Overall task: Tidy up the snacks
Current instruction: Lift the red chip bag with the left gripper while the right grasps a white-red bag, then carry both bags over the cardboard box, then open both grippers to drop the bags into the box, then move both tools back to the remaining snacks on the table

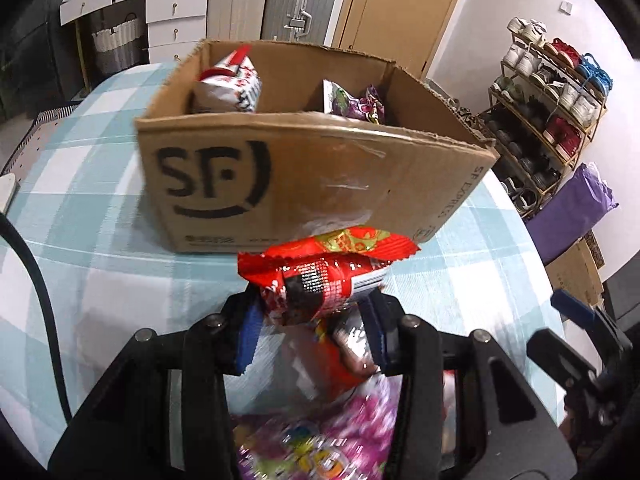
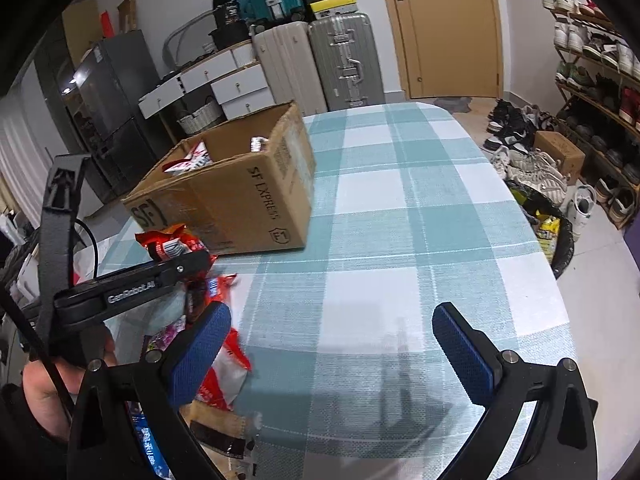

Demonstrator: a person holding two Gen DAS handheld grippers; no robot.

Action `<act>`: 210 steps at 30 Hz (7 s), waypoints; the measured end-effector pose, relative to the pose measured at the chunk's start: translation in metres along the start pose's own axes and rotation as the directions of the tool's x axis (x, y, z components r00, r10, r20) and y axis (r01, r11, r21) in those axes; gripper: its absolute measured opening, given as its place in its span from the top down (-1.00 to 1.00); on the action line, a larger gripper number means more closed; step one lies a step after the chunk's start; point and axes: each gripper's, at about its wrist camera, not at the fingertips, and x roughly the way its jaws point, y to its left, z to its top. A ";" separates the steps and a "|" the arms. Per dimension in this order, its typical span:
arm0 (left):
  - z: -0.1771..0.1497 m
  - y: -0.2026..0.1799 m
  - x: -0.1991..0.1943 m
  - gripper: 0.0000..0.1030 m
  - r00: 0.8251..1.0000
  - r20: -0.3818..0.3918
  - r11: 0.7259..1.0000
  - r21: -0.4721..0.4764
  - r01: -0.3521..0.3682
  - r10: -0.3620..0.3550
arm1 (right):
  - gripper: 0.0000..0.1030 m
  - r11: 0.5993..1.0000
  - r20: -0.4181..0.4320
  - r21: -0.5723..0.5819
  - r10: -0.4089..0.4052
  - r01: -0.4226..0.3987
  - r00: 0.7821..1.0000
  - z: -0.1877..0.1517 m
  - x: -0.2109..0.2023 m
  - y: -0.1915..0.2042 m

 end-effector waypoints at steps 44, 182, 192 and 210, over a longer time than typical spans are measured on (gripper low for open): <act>-0.024 0.092 -0.103 0.20 0.988 0.120 0.993 -0.045 0.105 -0.099 | 0.19 0.818 -0.196 0.450 0.483 -0.359 0.853 -0.027 0.078 0.028; 0.102 0.030 -0.114 -0.97 0.996 0.086 0.992 0.121 -0.022 0.011 | -0.68 0.955 0.039 0.127 0.267 -0.269 0.963 0.155 0.014 0.025; 0.049 0.040 -0.150 -0.97 0.996 0.078 0.993 0.113 0.029 -0.038 | -0.93 0.949 0.034 0.133 0.285 -0.287 0.958 0.105 -0.016 0.028; -0.047 0.050 -0.095 -0.97 0.979 -0.156 0.979 0.136 0.154 -0.133 | -0.96 0.876 0.058 0.284 0.391 -0.390 0.919 0.031 -0.010 0.009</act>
